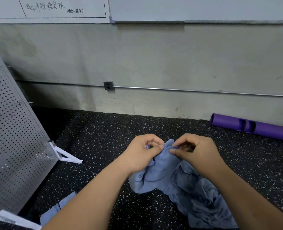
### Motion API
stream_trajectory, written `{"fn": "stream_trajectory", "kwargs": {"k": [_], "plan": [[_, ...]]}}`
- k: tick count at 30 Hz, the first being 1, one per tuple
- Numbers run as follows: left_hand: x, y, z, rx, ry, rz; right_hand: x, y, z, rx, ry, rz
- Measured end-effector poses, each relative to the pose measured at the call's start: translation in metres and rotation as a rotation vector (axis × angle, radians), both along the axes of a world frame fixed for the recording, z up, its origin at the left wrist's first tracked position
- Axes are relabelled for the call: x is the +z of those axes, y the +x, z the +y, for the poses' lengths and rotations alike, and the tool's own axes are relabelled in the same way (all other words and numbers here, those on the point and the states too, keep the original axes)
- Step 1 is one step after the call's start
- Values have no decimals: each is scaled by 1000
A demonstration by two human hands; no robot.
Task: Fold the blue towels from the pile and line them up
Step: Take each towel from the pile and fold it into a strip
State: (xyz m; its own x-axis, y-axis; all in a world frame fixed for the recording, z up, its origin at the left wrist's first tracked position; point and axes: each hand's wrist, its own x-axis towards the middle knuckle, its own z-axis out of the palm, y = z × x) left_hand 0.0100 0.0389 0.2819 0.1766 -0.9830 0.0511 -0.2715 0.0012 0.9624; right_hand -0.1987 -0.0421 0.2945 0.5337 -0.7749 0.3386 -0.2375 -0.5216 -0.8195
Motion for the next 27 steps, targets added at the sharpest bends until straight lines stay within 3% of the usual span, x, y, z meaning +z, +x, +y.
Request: {"fn": "stream_trajectory", "kwargs": {"k": [6,12,19,24,27], "plan": [[1,0,0,-54,-36,11,1,-1,-3,-1,3,-67],[3,0,3,-123,-48,18,3,-5,-5,132,186,-82],[4,-1,2,-102,-36,12,0,-3,-7,14,153,-116],[-3,0,0,-55,-99,-140,1,-6,-10,46,186,-108],[-7,0,-1,-16,-91,-187,0,-7,-11,68,188,26]]}}
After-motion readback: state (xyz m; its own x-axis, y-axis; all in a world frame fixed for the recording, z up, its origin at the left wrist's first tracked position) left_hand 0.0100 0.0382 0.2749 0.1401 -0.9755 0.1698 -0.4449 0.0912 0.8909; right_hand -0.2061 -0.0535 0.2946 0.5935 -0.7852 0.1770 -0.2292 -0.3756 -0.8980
